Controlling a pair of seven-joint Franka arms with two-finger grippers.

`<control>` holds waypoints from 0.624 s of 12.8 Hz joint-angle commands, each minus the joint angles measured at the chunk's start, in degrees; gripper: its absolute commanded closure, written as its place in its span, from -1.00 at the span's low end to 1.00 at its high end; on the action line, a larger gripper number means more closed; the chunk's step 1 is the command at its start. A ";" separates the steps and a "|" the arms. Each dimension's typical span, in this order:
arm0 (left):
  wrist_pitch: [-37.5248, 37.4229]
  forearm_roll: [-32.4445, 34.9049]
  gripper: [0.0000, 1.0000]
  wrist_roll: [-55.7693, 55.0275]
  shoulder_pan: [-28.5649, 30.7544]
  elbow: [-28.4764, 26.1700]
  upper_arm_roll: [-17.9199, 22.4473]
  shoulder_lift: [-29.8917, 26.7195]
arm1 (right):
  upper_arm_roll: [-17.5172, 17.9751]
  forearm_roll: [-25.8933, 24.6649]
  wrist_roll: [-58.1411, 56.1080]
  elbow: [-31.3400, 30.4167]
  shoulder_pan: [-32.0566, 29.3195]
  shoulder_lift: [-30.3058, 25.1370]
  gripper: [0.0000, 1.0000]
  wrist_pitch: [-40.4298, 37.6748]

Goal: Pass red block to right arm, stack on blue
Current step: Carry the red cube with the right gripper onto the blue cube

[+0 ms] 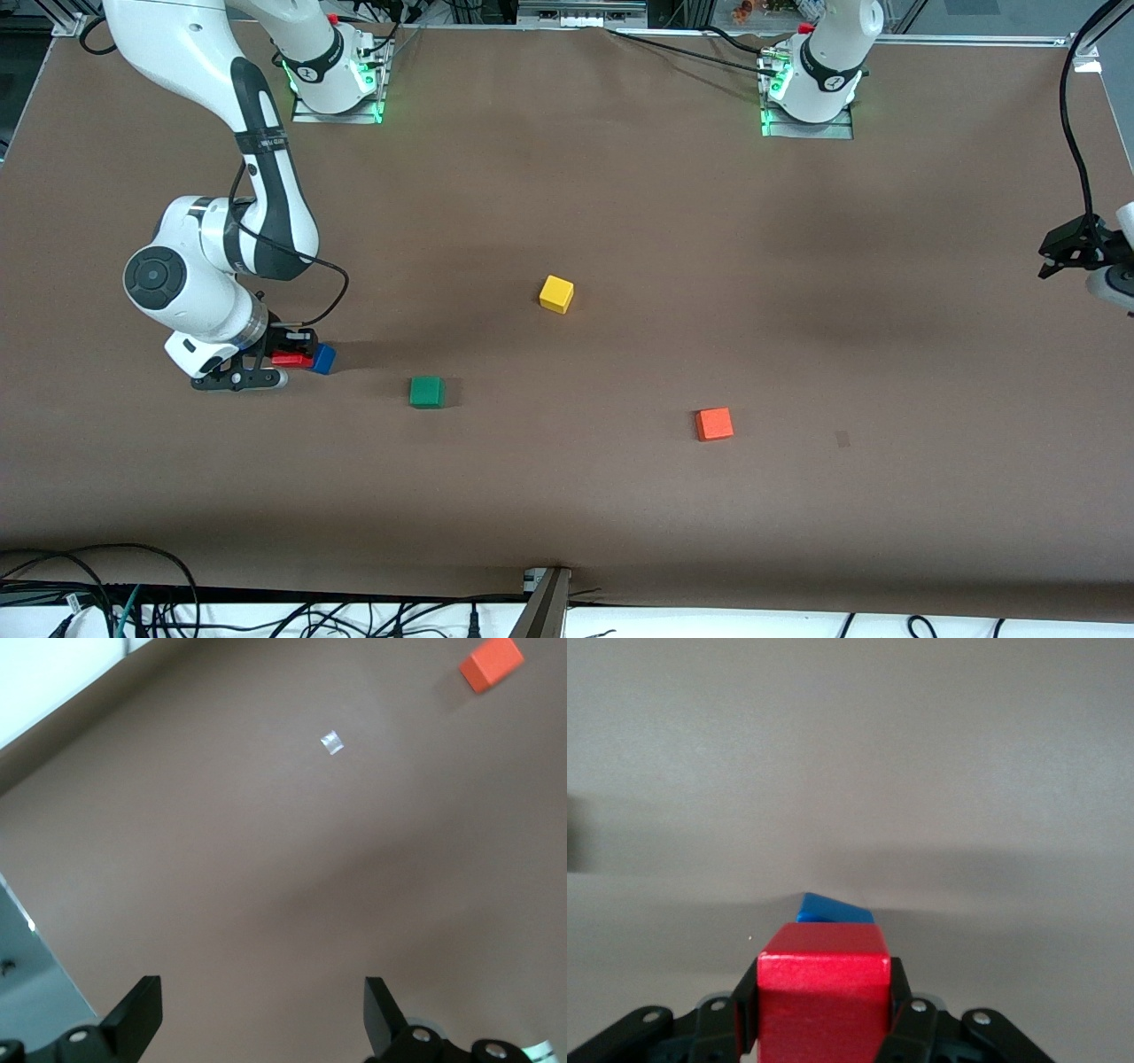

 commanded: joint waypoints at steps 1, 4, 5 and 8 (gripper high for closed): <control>-1.94 -3.19 -1.00 -4.63 1.79 0.89 0.32 -3.08 | 0.02 -0.87 2.39 -2.09 0.45 -1.15 1.00 2.06; -6.24 -3.29 -1.00 -6.49 1.79 0.45 -0.29 -4.50 | 0.02 -0.43 3.10 -2.09 0.45 -0.71 1.00 2.32; -6.34 -3.37 -1.00 -6.58 1.79 0.36 -0.29 -4.76 | 0.02 -0.43 3.10 -2.09 0.45 -0.36 1.00 2.58; -7.56 -4.43 -1.00 -6.66 1.97 0.01 -0.03 -6.16 | 0.20 -0.34 4.23 -2.45 0.53 0.17 0.99 4.07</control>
